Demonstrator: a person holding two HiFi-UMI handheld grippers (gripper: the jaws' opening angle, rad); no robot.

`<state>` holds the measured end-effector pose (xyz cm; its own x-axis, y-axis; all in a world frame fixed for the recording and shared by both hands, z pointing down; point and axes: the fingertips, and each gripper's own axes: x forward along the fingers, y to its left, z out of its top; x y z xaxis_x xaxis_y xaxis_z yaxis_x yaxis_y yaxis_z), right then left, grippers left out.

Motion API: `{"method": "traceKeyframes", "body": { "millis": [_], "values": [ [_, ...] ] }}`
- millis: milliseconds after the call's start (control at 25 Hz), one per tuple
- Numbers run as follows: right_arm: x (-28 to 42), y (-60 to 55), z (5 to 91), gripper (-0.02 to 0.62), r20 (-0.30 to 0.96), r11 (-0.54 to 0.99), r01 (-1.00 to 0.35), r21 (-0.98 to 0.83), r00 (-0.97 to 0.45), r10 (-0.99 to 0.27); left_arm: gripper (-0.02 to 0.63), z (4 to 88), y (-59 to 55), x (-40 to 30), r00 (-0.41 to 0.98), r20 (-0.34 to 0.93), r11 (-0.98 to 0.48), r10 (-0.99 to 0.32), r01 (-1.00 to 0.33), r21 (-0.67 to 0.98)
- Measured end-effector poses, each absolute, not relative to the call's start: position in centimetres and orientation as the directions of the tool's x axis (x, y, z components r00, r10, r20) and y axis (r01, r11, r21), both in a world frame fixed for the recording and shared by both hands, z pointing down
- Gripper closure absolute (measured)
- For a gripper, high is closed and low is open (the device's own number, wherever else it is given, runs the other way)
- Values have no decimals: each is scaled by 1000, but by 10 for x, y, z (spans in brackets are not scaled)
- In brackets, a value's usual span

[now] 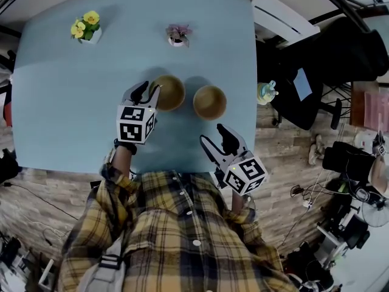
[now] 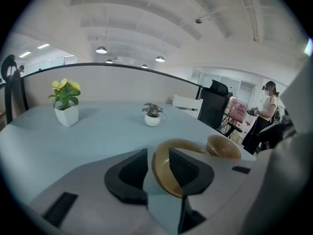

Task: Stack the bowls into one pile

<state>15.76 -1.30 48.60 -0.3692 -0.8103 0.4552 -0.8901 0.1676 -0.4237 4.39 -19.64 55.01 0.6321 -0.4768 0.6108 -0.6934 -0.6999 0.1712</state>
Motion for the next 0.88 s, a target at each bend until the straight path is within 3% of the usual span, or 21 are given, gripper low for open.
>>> {"method": "traceKeyframes", "body": {
  "millis": [880],
  "values": [
    [186,-48,466,322,420,298,-910,-290,-401,-814,488,498,-143,28,633,540,-685,-555,-716,135]
  ]
}}
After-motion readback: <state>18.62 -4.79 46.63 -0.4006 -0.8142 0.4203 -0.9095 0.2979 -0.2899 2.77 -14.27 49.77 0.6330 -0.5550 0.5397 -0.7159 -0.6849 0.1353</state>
